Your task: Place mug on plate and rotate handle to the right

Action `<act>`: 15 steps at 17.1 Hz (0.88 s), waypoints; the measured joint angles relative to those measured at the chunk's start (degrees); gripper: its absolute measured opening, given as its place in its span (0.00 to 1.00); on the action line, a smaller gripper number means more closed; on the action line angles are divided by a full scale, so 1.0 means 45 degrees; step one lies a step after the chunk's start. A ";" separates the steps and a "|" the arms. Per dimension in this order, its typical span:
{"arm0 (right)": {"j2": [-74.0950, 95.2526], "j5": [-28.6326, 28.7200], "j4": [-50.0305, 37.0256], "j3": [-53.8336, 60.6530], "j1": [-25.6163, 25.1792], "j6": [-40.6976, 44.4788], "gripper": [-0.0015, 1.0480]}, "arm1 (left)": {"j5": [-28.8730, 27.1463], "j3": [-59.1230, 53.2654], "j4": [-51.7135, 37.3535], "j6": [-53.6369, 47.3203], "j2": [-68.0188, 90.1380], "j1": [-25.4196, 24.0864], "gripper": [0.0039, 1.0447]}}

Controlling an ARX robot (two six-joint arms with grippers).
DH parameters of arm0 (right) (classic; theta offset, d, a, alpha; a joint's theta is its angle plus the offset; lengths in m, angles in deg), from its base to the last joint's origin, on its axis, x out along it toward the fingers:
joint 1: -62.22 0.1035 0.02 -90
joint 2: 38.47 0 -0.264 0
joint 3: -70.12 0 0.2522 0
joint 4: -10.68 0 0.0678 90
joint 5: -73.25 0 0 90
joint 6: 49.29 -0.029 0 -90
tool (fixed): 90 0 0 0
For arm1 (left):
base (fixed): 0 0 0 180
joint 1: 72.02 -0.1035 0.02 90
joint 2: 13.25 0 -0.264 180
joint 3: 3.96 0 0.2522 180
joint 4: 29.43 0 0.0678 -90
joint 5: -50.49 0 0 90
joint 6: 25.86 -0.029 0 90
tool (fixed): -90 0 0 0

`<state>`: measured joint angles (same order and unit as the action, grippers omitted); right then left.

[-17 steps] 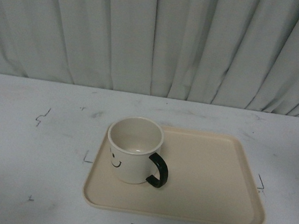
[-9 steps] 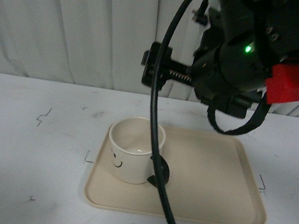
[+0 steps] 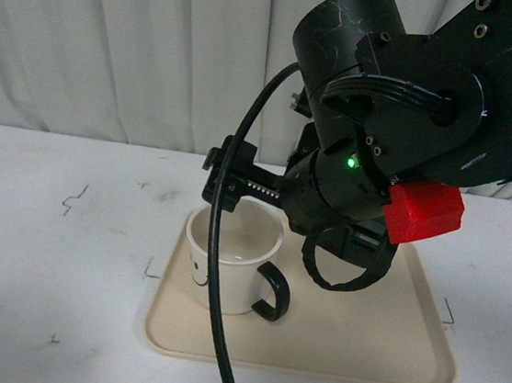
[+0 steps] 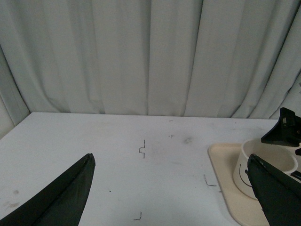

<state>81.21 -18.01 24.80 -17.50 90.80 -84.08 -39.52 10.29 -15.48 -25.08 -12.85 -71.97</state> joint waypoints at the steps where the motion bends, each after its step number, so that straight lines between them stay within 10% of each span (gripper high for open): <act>1: 0.0005 0.0019 -0.0005 0.0034 0.0068 -0.0034 0.94 | 0.0000 0.0000 0.0005 0.0000 0.0000 0.0000 0.94; 9: 0.0083 0.0185 -0.0325 0.0704 0.0243 -0.0427 0.90 | 0.0000 0.0000 0.0000 0.0000 0.0000 0.0000 0.94; 15: 0.0257 0.0189 -0.0432 0.0753 0.0233 -0.0461 0.32 | 0.0005 0.0000 0.0005 0.0000 0.0000 0.0000 0.94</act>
<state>82.37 -17.16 22.85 -14.11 91.85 -86.15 -39.50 10.29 -15.46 -25.08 -12.85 -71.97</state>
